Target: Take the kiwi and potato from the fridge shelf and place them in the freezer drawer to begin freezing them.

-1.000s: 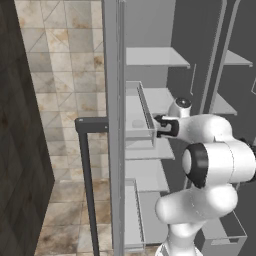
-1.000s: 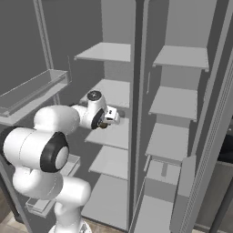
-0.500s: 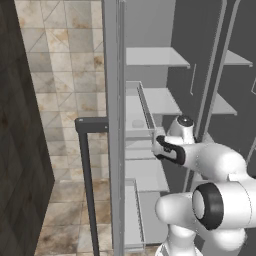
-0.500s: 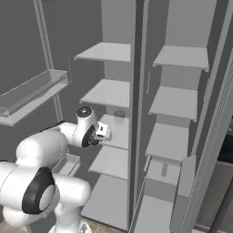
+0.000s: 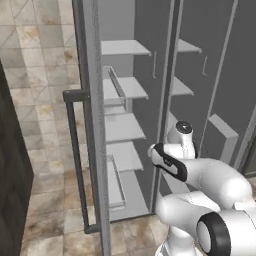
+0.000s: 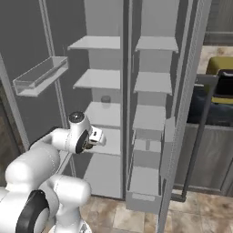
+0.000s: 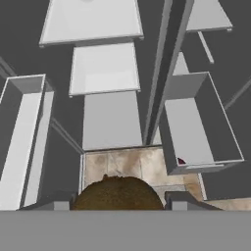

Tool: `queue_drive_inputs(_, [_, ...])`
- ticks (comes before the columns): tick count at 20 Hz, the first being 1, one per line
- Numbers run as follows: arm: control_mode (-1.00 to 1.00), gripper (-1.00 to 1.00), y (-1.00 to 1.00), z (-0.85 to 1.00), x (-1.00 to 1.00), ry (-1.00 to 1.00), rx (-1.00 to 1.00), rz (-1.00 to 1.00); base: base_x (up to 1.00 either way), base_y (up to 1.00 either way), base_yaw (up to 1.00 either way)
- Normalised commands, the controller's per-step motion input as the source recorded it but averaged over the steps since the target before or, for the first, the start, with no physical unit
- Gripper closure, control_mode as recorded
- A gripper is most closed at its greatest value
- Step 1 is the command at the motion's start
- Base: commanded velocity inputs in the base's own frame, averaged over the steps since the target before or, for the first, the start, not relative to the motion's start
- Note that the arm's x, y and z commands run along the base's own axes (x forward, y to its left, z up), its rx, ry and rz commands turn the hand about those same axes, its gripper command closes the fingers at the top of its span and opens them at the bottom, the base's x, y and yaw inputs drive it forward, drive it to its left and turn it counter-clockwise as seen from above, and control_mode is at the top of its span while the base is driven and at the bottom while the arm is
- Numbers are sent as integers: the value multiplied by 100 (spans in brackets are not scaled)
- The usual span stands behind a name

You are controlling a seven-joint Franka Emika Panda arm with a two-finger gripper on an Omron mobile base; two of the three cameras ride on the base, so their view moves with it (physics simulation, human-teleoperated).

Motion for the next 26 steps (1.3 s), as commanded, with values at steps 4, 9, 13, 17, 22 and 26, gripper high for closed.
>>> queue_drive_inputs(4, [100, 100, 0, 0, 0, 0, 0, 0, -4, -17, -40])
queue_drive_inputs(9, [100, 100, 0, 0, 0, 0, 0, 0, -16, -3, -39])
queue_drive_inputs(13, [100, 100, 0, 0, 0, 0, 0, 0, -35, 2, -34])
queue_drive_inputs(17, [-100, 100, 4, -16, 18, 6, 0, -5, 24, 21, -19])
queue_drive_inputs(22, [-100, 100, 28, -79, 79, 26, -1, -17, 0, 0, 0])
queue_drive_inputs(26, [-100, 100, 40, -96, 74, 30, -3, -12, 0, 0, 0])
